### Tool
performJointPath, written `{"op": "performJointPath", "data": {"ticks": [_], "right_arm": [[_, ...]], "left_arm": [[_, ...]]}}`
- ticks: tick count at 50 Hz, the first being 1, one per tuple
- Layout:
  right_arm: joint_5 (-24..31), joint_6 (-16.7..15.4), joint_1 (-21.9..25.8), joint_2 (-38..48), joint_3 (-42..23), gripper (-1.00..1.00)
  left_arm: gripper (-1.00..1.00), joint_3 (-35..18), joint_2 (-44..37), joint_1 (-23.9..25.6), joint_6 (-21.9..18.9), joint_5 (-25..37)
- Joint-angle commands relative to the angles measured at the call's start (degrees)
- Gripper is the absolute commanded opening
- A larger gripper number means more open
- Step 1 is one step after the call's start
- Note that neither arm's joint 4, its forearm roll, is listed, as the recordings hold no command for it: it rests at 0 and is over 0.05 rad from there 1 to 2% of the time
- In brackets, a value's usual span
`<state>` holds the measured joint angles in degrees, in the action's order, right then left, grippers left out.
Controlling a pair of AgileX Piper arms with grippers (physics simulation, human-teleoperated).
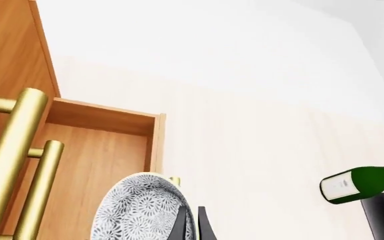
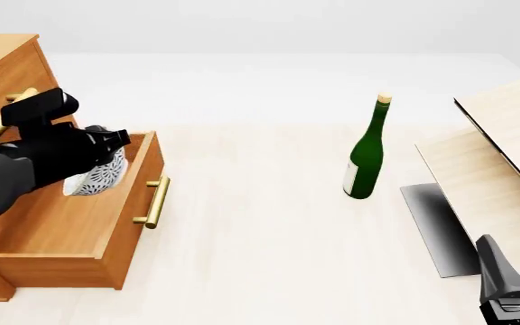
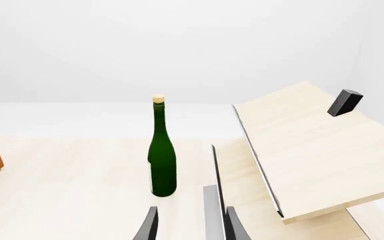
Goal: Put the bowl in the bottom drawer of the cabinet.
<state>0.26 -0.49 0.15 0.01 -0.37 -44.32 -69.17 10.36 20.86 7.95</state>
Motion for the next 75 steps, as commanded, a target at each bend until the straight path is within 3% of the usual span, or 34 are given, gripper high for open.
{"op": "performJointPath", "data": {"ticks": [1,13,75], "right_arm": [[0.0,0.0,0.0,0.0,0.0,1.00],[0.0,0.0,0.0,0.0,0.0,1.00],[0.0,0.0,0.0,0.0,0.0,1.00]], "left_arm": [[-1.00,1.1,0.0,-1.6,0.1,-1.2],[-1.00,1.7,0.5,-4.1,-0.6,-1.9],[-1.00,6.9,-4.3,-7.3,0.8,-7.5]]}}
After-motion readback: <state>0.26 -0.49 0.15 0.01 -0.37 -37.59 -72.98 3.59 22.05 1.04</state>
